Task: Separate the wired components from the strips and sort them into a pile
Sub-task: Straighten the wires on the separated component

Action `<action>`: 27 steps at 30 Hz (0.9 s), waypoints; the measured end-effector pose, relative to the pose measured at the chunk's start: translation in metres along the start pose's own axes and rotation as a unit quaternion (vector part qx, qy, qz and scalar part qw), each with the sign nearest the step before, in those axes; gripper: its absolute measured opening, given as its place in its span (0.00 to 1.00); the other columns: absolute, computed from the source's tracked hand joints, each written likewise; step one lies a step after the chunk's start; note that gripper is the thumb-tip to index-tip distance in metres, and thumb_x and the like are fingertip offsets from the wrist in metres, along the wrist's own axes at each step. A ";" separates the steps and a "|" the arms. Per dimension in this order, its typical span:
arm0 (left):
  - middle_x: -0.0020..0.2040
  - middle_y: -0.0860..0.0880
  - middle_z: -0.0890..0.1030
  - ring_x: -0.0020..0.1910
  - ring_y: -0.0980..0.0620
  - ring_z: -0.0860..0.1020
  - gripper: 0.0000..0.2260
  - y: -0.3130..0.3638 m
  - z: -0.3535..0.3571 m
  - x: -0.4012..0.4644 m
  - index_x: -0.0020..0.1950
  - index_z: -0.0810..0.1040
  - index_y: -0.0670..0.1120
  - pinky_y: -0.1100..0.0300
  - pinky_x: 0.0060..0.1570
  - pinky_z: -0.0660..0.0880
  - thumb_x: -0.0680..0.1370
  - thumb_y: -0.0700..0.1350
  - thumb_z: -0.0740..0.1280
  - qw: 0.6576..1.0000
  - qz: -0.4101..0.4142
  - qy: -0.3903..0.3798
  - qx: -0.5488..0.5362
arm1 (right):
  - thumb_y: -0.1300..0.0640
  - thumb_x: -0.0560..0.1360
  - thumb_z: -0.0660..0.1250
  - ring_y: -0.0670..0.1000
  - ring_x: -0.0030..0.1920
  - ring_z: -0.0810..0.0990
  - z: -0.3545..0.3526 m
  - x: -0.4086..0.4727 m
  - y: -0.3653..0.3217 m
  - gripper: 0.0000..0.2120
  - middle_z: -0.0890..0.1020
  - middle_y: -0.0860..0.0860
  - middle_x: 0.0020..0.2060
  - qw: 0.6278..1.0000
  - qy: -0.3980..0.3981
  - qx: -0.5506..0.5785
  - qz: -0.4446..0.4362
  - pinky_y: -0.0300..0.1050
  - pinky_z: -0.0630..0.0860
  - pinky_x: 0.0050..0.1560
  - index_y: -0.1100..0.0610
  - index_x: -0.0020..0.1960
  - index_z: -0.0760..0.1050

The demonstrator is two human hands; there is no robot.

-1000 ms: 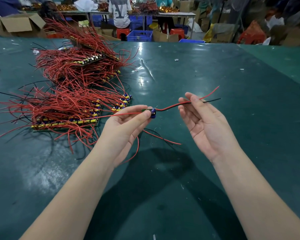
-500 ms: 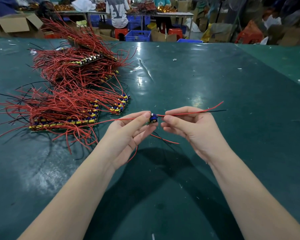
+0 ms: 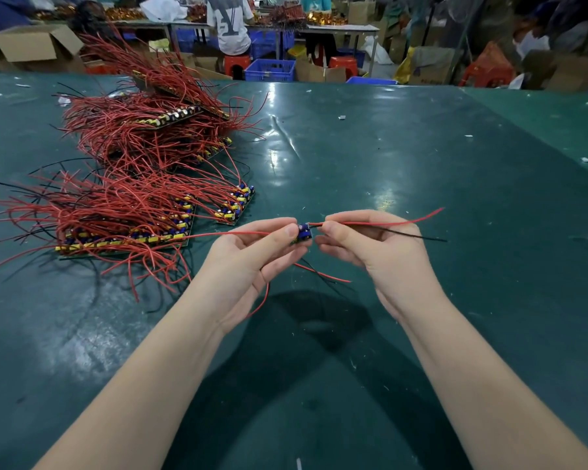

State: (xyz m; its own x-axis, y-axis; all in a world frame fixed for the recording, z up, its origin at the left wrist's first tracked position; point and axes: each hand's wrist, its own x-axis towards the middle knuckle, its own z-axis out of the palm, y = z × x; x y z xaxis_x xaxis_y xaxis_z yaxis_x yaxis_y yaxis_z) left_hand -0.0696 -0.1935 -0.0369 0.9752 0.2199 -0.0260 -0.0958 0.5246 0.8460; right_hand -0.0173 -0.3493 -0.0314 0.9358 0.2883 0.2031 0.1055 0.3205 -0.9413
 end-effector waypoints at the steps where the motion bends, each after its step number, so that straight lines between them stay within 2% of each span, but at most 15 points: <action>1: 0.42 0.42 0.85 0.41 0.48 0.85 0.07 0.000 0.000 0.000 0.43 0.83 0.39 0.64 0.40 0.80 0.67 0.38 0.71 1.000 0.005 0.005 0.004 | 0.67 0.72 0.71 0.57 0.39 0.86 -0.001 0.001 -0.001 0.03 0.85 0.59 0.39 0.999 -0.005 0.031 0.024 0.42 0.81 0.41 0.62 0.41 0.83; 4: 0.42 0.41 0.85 0.41 0.47 0.85 0.08 0.001 -0.001 0.001 0.45 0.82 0.39 0.64 0.40 0.79 0.67 0.38 0.71 1.000 0.020 0.017 0.011 | 0.62 0.73 0.69 0.56 0.41 0.86 -0.007 0.005 -0.005 0.06 0.85 0.59 0.41 0.994 -0.007 0.084 0.073 0.41 0.81 0.41 0.60 0.40 0.84; 10: 0.41 0.42 0.85 0.41 0.47 0.85 0.10 0.000 -0.002 0.001 0.47 0.81 0.37 0.64 0.41 0.79 0.67 0.38 0.71 0.999 0.028 0.020 0.038 | 0.62 0.72 0.70 0.52 0.36 0.85 -0.013 0.007 -0.007 0.06 0.85 0.58 0.36 0.991 0.007 0.061 0.116 0.38 0.80 0.37 0.60 0.38 0.85; 15: 0.40 0.42 0.85 0.41 0.47 0.85 0.12 -0.003 0.000 0.000 0.45 0.82 0.39 0.64 0.41 0.80 0.64 0.40 0.73 0.994 0.040 0.026 0.095 | 0.62 0.74 0.69 0.49 0.37 0.85 -0.012 0.007 -0.008 0.11 0.85 0.55 0.36 0.973 0.023 0.150 0.173 0.35 0.79 0.37 0.60 0.35 0.85; 19: 0.40 0.42 0.85 0.41 0.48 0.84 0.06 -0.005 0.000 0.000 0.45 0.82 0.39 0.64 0.41 0.79 0.70 0.35 0.72 0.990 0.055 0.038 0.124 | 0.60 0.71 0.71 0.46 0.37 0.85 -0.010 0.007 -0.008 0.08 0.85 0.52 0.36 0.959 0.027 0.181 0.217 0.32 0.79 0.35 0.59 0.34 0.85; 21: 0.40 0.43 0.85 0.41 0.48 0.84 0.05 -0.004 0.000 0.000 0.46 0.81 0.38 0.64 0.41 0.79 0.71 0.34 0.71 0.991 0.056 0.042 0.112 | 0.59 0.69 0.72 0.47 0.36 0.85 -0.010 0.007 -0.008 0.06 0.85 0.53 0.35 0.965 0.021 0.163 0.207 0.33 0.79 0.36 0.59 0.36 0.85; 24: 0.40 0.42 0.85 0.41 0.48 0.84 0.08 -0.003 0.000 -0.002 0.46 0.81 0.38 0.64 0.41 0.79 0.67 0.37 0.71 0.996 0.041 0.026 0.081 | 0.60 0.64 0.74 0.50 0.36 0.84 -0.012 0.005 -0.006 0.04 0.84 0.55 0.35 0.984 0.002 0.095 0.148 0.38 0.80 0.39 0.60 0.38 0.85; 27: 0.41 0.42 0.85 0.40 0.49 0.84 0.10 -0.003 0.001 -0.002 0.46 0.81 0.37 0.64 0.41 0.79 0.66 0.38 0.71 0.998 0.018 0.007 0.058 | 0.65 0.65 0.74 0.52 0.38 0.84 -0.010 0.002 -0.004 0.03 0.84 0.55 0.36 0.996 -0.034 0.019 0.086 0.41 0.81 0.42 0.61 0.39 0.83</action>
State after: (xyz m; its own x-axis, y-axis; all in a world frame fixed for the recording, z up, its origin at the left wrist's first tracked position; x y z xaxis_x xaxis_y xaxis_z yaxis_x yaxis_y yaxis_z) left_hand -0.0707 -0.1963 -0.0393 0.9684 0.2494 -0.0018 -0.1060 0.4184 0.9021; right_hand -0.0125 -0.3593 -0.0305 0.9138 0.4018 0.0586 -0.0682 0.2942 -0.9533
